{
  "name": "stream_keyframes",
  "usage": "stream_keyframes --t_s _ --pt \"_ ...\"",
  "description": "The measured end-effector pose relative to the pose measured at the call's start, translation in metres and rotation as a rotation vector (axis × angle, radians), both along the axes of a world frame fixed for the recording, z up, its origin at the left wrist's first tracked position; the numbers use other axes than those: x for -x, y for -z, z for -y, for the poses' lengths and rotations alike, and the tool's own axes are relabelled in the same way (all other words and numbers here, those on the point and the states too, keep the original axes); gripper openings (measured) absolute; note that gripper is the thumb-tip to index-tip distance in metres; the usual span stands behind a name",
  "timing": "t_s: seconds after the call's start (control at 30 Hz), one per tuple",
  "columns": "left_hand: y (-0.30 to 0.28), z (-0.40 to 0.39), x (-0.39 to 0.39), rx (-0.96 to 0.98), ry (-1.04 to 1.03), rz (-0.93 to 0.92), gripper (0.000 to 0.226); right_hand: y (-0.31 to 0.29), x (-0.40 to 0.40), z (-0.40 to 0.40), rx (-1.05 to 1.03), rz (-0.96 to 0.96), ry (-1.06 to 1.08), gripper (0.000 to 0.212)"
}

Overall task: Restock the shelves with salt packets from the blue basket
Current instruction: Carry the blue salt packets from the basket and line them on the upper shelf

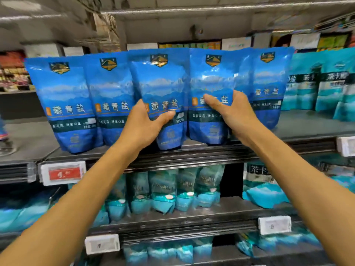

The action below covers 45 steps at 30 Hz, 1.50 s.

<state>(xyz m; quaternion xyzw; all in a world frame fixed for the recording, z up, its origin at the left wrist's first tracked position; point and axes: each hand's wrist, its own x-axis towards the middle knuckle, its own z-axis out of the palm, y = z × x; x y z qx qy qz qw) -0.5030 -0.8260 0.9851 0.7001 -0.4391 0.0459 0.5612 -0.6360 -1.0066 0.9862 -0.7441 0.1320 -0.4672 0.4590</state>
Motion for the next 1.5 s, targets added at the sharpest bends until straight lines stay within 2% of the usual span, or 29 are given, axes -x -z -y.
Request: stream_keyframes --t_s 0.07,0.13,0.2,0.4,0.53,0.7,0.8,0.93,1.0,1.2,1.33,1.5 --pt "0.001 -0.006 0.001 -0.107 -0.067 0.083 0.033 0.009 0.008 0.003 0.118 -0.094 0.006 0.035" --pt "0.003 -0.011 0.003 -0.232 -0.217 0.171 0.056 0.016 0.014 0.007 0.194 -0.158 0.043 0.048" --pt "0.005 -0.016 0.007 -0.300 -0.371 0.264 0.072 0.022 0.018 0.010 0.276 -0.207 0.103 0.053" --pt "0.008 -0.023 0.016 -0.373 -0.623 0.584 0.073 0.025 0.019 0.009 0.303 -0.167 0.101 0.047" --pt "0.001 -0.024 0.006 -0.453 -0.615 0.702 0.072 0.023 0.017 0.004 0.333 -0.168 0.056 0.047" --pt "-0.009 -0.029 -0.004 -0.495 -0.530 0.710 0.073 0.020 0.012 -0.001 0.347 -0.197 0.076 0.050" --pt "-0.012 -0.030 -0.004 -0.487 -0.565 0.799 0.076 0.021 0.012 -0.007 0.392 -0.220 0.144 0.035" --pt "-0.011 -0.035 -0.005 -0.434 -0.579 0.891 0.078 0.018 0.009 -0.020 0.432 -0.250 0.239 0.041" --pt "-0.009 -0.037 -0.006 -0.440 -0.604 0.898 0.080 0.021 0.006 -0.015 0.447 -0.231 0.224 0.029" --pt "-0.001 -0.038 -0.009 -0.462 -0.631 0.899 0.070 0.026 -0.002 -0.012 0.467 -0.235 0.245 0.056" --pt "0.006 -0.039 -0.010 -0.465 -0.598 0.893 0.059 0.029 -0.002 -0.018 0.496 -0.264 0.303 0.055" --pt "0.013 -0.038 -0.015 -0.489 -0.589 0.879 0.058 0.031 -0.001 -0.020 0.514 -0.295 0.327 0.062"
